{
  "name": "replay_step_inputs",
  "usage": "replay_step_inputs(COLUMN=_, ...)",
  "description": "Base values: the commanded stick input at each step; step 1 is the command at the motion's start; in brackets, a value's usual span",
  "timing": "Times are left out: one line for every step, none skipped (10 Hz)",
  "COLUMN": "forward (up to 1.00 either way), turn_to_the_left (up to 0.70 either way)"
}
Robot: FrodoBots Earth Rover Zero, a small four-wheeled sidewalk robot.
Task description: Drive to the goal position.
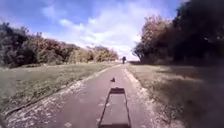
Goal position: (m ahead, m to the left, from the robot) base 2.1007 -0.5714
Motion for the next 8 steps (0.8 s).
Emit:
replay_step_inputs(forward=0.7, turn_to_the_left=0.0)
replay_step_inputs(forward=0.7, turn_to_the_left=0.0)
replay_step_inputs(forward=0.7, turn_to_the_left=0.0)
replay_step_inputs(forward=0.7, turn_to_the_left=0.0)
replay_step_inputs(forward=0.7, turn_to_the_left=0.0)
replay_step_inputs(forward=0.7, turn_to_the_left=0.0)
replay_step_inputs(forward=0.7, turn_to_the_left=0.0)
replay_step_inputs(forward=0.7, turn_to_the_left=0.0)
